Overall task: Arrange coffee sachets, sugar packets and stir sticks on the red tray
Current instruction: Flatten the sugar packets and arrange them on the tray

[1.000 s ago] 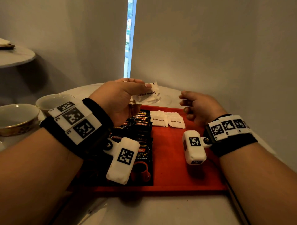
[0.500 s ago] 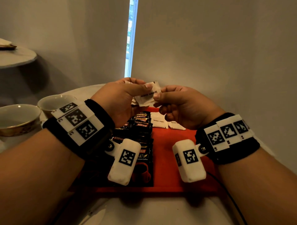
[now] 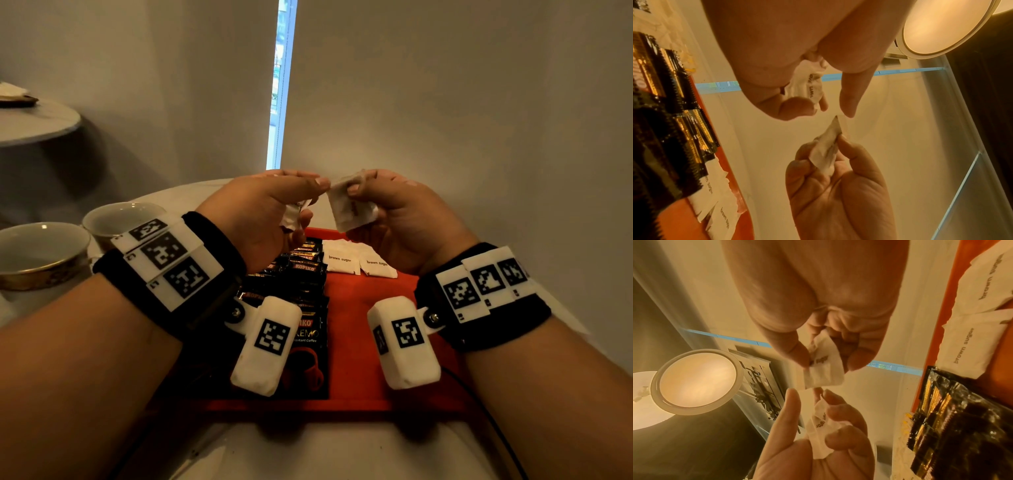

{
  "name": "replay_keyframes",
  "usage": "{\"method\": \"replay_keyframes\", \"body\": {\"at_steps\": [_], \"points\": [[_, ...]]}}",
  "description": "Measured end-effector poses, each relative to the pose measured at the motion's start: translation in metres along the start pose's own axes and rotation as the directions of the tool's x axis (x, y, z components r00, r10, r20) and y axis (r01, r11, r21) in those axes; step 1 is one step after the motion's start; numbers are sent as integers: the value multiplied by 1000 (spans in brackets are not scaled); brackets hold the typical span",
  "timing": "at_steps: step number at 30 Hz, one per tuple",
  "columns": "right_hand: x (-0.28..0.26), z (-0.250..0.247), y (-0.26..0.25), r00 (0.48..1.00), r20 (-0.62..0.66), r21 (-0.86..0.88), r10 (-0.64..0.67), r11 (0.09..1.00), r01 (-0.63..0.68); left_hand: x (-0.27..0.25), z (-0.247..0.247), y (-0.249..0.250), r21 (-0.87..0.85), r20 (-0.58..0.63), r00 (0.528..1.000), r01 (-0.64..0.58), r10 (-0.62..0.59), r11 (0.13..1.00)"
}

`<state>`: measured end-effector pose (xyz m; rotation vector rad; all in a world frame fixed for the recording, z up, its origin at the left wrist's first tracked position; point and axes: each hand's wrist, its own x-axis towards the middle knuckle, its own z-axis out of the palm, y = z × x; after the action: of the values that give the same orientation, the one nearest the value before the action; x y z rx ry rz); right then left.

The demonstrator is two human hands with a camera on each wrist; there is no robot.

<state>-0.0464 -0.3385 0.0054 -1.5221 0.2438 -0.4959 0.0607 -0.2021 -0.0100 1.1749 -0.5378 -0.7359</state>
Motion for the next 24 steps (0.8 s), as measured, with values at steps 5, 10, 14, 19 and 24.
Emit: {"method": "replay_keyframes", "body": {"at_steps": [5, 10, 14, 19, 24], "points": [[-2, 4, 2, 1000, 31, -57, -2, 998, 4, -3, 1, 0, 21, 92, 996, 9, -11, 1000], [-3, 7, 2, 999, 39, -33, -9, 999, 10, -1, 1, 0, -27, 61, 998, 2, -1, 1000], [-3, 4, 2, 1000, 19, -47, -15, 999, 16, 0, 1, 0, -40, 17, 1000, -24, 24, 999], [-1, 1, 4, 999, -26, -64, -21, 998, 19, 1, 0, -1, -12, 17, 1000, -13, 13, 1000], [1, 0, 7, 1000, 4, -70, -20, 997, 20, 0, 0, -1, 54, 4, 999, -39, 39, 998]]}}
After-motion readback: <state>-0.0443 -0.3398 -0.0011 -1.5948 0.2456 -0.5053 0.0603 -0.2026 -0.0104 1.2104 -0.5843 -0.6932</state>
